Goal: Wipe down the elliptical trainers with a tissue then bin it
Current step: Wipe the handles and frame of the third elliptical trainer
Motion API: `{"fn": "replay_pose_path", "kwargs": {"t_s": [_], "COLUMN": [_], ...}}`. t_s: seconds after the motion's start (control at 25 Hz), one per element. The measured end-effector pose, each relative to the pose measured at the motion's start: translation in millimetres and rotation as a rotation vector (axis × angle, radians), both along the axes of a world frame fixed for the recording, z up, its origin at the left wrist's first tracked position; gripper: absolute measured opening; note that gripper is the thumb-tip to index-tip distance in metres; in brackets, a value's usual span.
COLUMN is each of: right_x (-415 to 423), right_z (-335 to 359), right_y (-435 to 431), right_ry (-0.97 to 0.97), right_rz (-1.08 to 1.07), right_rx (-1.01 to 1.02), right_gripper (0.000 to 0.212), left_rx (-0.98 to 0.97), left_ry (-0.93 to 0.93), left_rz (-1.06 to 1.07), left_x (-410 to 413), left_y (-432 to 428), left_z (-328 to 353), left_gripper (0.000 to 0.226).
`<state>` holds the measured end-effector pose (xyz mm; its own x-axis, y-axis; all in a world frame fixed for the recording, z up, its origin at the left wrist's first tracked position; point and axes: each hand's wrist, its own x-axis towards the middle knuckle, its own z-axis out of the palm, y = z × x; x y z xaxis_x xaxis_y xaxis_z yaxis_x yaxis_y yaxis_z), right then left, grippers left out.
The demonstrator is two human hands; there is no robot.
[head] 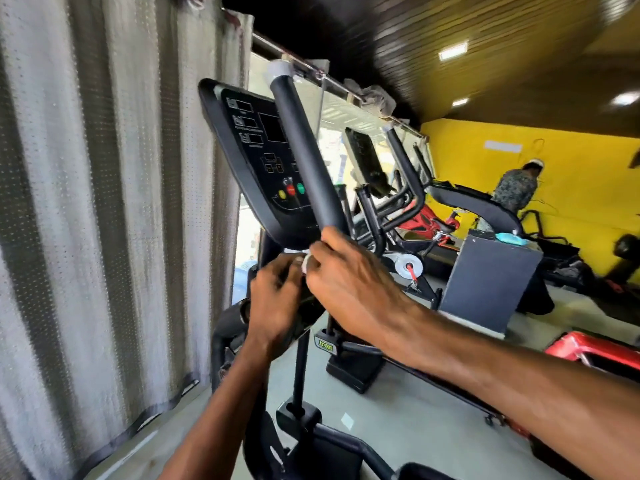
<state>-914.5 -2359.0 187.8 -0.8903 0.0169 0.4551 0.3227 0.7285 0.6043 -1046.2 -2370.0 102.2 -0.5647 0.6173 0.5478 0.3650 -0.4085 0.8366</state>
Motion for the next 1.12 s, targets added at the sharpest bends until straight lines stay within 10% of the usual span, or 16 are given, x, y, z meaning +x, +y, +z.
{"fn": "replay_pose_path", "kwargs": {"t_s": [0.36, 0.68, 1.12], "right_x": [29.8, 24.3, -22.2], "right_z": [-3.1, -62.2, -109.6], "right_y": [25.7, 43.9, 35.1], "right_ry": [0.232, 1.221, 1.491], "right_rz": [0.173, 0.351, 0.538], "right_rx": [-0.012, -0.720, -0.901], "right_gripper": [0.020, 0.019, 0.014], "left_rx": [0.037, 0.005, -0.055], "left_ry": [-0.118, -0.047, -0.047], "left_rz": [-0.083, -0.087, -0.088], "left_x": [9.8, 21.1, 29.0], "left_y": [-6.6, -5.6, -8.9], "left_z": [15.3, 40.8, 46.3], "left_gripper": [0.030, 0.029, 0.036]}}
